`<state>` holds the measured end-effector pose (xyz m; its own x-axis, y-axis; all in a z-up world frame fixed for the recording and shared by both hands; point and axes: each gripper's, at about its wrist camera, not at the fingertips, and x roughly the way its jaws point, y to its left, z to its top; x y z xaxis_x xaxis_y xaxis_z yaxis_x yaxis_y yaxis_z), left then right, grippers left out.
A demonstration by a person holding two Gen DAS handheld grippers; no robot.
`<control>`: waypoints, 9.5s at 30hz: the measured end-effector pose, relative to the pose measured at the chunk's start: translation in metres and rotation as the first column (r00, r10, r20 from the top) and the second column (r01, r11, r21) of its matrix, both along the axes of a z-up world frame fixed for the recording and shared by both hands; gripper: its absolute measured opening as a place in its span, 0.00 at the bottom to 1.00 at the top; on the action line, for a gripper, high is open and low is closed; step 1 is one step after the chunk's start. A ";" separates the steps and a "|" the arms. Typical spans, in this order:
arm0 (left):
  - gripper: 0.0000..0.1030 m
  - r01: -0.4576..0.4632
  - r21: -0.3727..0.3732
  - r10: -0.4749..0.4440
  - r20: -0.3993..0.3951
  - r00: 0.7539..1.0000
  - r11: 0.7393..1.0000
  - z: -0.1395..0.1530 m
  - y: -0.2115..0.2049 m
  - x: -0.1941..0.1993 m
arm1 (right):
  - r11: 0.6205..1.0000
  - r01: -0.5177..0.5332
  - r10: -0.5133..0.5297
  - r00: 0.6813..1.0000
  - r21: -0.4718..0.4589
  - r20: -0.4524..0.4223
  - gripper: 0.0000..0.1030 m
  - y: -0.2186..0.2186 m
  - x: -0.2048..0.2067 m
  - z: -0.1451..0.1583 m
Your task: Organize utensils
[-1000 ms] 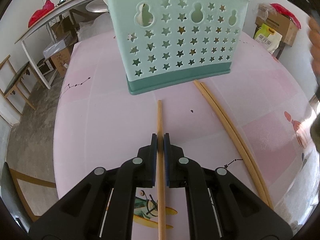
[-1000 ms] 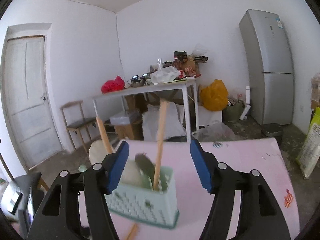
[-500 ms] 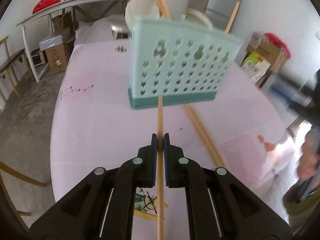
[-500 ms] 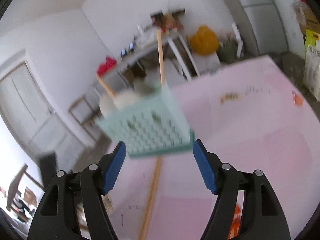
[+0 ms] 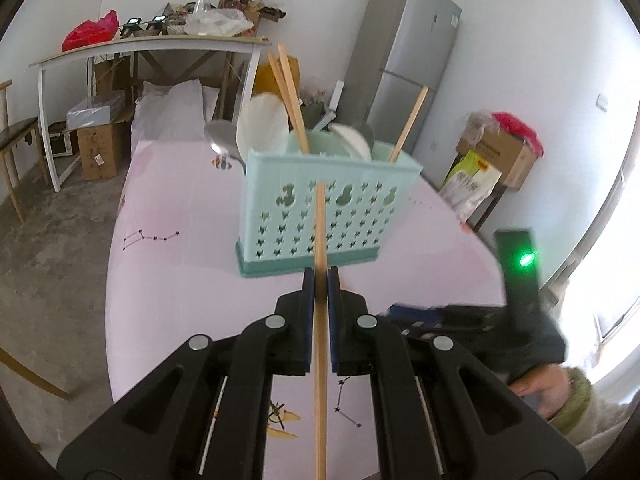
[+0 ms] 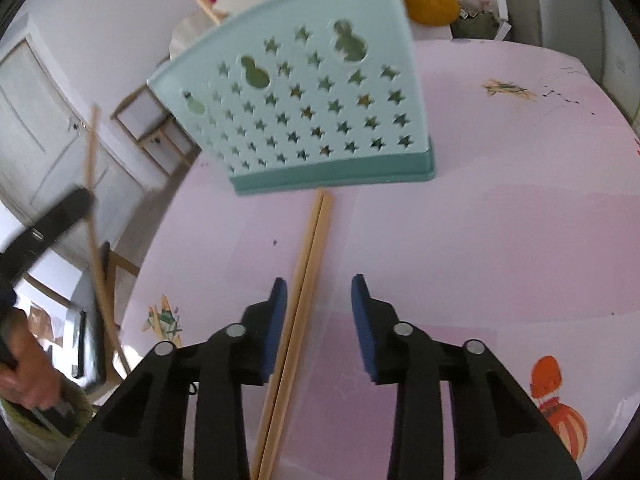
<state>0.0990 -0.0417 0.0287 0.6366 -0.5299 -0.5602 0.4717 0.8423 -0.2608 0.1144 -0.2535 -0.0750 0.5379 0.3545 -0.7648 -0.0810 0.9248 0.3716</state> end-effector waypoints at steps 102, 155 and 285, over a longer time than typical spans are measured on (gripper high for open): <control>0.57 -0.056 -0.013 0.055 -0.099 0.994 0.998 -0.046 0.007 0.011 | 0.987 -0.018 0.010 0.999 -0.160 -0.051 0.16 -0.006 0.032 0.000; 0.23 0.014 0.304 0.061 -0.236 0.970 0.953 -0.092 -0.119 0.059 | 0.990 0.131 -0.125 0.986 -0.047 0.108 0.06 -0.048 0.004 0.047; 0.04 -0.087 -0.427 0.245 0.332 0.911 0.900 0.131 -0.005 0.097 | 0.929 0.346 -0.355 0.737 0.131 0.576 0.65 -0.094 -0.040 0.115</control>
<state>0.1957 -0.0470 0.1596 0.8520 -0.5225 -0.0333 0.4618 0.7800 -0.4222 0.0748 -0.3480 0.0398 0.9634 0.0592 -0.2616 0.0447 0.9263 0.3741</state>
